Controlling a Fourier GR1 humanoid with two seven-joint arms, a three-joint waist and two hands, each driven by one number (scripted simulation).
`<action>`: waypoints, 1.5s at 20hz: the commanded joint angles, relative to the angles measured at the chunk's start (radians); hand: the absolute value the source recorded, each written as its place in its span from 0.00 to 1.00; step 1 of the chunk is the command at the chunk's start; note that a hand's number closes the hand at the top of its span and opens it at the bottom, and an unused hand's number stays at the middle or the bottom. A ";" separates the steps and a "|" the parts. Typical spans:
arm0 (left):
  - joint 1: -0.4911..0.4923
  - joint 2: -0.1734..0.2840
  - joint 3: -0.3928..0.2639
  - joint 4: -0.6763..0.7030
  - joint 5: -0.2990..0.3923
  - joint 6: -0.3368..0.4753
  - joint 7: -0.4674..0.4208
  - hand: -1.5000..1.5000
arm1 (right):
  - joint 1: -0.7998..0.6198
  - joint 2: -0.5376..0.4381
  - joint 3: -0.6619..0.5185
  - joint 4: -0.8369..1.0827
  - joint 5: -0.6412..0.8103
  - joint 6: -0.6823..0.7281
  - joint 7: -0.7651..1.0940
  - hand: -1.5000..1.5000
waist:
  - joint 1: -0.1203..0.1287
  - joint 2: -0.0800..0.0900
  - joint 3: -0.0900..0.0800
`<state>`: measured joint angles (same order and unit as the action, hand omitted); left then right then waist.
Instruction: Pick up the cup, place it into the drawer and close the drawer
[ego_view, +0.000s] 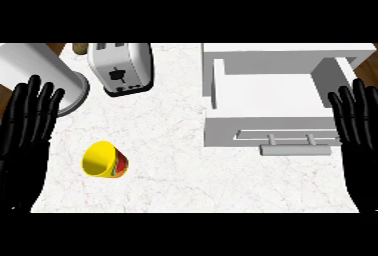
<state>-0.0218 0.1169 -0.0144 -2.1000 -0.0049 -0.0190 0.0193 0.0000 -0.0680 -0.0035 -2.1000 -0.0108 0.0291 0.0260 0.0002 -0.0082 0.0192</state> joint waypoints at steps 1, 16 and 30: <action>0.057 0.025 0.003 -0.075 0.061 -0.068 -0.001 0.00 | 0.047 0.044 0.052 0.009 0.033 -0.011 -0.054 0.00 | 0.003 0.007 -0.019; -0.001 0.174 0.165 0.114 0.656 -0.403 0.101 0.00 | 0.002 0.030 0.074 0.028 -0.036 0.044 0.037 0.00 | -0.001 0.008 -0.019; -0.017 0.076 0.156 0.228 0.520 -0.409 0.057 0.00 | -0.034 0.018 0.024 0.019 -0.074 0.054 0.077 0.00 | -0.003 0.008 -0.019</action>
<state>0.0275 0.1869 0.1095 -1.9665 0.5246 -0.4219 0.0855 -0.0775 -0.0613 -0.0045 -2.0384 -0.0986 0.0834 0.1008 0.0005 -0.0004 0.0000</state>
